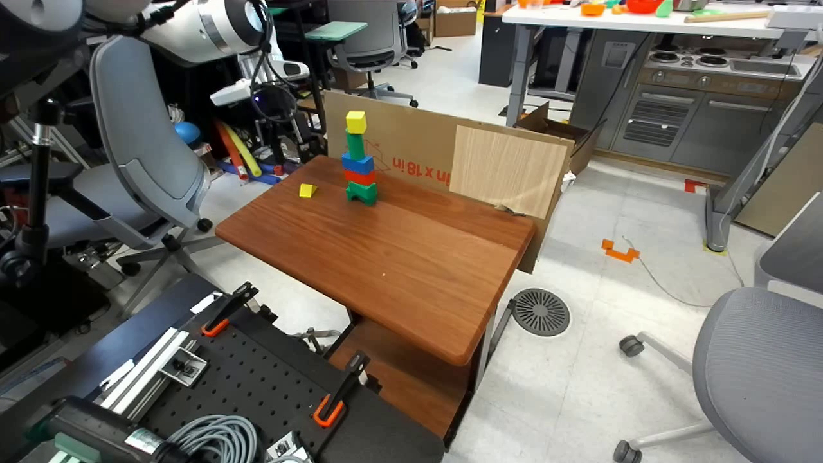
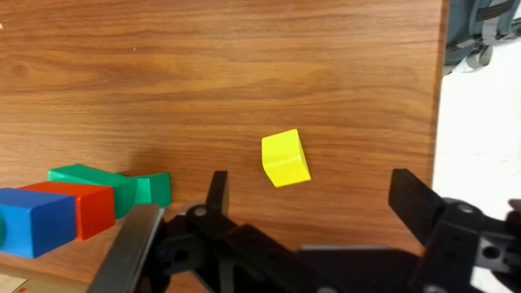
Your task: Pick up the topmost block and put it on the table
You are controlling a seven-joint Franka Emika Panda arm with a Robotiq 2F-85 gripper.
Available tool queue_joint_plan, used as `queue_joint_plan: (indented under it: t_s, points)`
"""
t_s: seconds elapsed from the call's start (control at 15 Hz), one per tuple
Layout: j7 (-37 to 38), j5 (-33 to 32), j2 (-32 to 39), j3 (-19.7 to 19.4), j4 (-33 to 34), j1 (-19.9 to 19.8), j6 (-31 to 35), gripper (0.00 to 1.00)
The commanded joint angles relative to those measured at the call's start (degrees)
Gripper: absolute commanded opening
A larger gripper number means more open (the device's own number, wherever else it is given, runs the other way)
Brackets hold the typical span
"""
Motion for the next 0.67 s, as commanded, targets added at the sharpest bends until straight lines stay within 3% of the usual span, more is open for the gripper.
queue_joint_plan:
  t_s: [0.0,0.6]
  points:
    - [0.46,3.6,-10.14,1.57,-7.86,-1.91,2.03,1.0]
    - [-0.45,8.94,-27.71,1.5,-17.77,-5.76,0.65,1.0]
